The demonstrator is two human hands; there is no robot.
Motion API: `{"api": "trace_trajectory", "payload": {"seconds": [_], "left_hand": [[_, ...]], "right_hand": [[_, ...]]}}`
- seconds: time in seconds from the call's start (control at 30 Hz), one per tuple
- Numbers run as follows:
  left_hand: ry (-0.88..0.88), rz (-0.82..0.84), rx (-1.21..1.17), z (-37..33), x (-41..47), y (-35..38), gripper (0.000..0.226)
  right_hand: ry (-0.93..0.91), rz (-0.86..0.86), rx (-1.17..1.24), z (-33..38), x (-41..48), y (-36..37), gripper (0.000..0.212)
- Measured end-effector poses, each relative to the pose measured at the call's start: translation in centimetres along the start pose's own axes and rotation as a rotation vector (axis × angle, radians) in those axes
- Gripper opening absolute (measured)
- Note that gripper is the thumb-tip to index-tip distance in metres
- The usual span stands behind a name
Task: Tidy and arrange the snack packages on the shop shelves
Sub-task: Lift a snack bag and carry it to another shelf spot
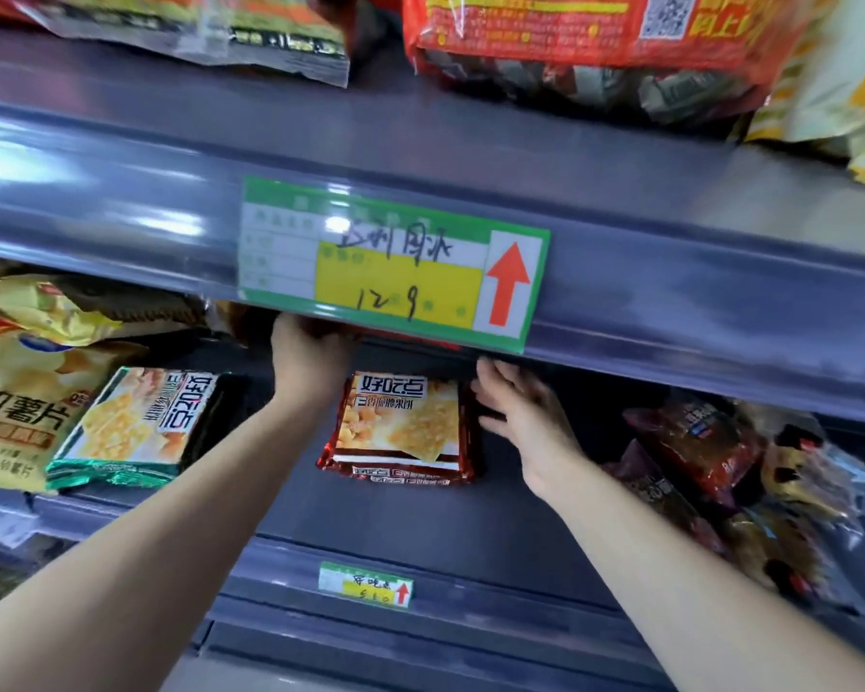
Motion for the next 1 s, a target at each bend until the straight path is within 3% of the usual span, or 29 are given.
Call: {"api": "trace_trajectory", "payload": {"seconds": [0.13,0.4,0.6,0.73,0.8,0.93,1.0], "left_hand": [[-0.080,0.192,-0.033,0.9,-4.0,2.9,0.029],[-0.196,0.419,0.050,3.2,-11.7,8.2,0.028],[-0.199,0.534,0.211,3.2,-17.5,13.0,0.016],[-0.139,0.528,0.384,3.2,-20.9,15.6,0.042],[-0.113,0.526,0.417,2.2,-22.8,16.7,0.039],[-0.036,0.546,0.444,-0.5,-25.9,18.8,0.024],[0.020,0.571,0.467,-2.4,-27.3,19.6,0.016]], "right_hand": [[0.014,-0.006,0.130,1.8,-0.8,-1.7,0.030],[-0.057,-0.195,-0.045,1.6,-4.0,-10.0,0.029],[-0.094,-0.326,-0.161,1.4,-6.4,-18.0,0.023],[-0.076,-0.439,-0.220,0.5,-7.9,-23.9,0.023],[-0.044,-0.477,-0.237,0.2,-8.3,-26.4,0.026],[0.047,-0.378,-0.367,0.6,-9.3,-28.6,0.041],[0.004,-0.295,-0.415,2.2,-10.3,-28.7,0.035]]}}
Point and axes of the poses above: each hand's wrist, its own x-axis towards the middle knuckle, its own y-axis out of the palm, z = x × y, the point moved 5 cm from there along x, towards the middle knuckle, and after that the axes turned 7 degrees about -y, right-handed, at the moved point
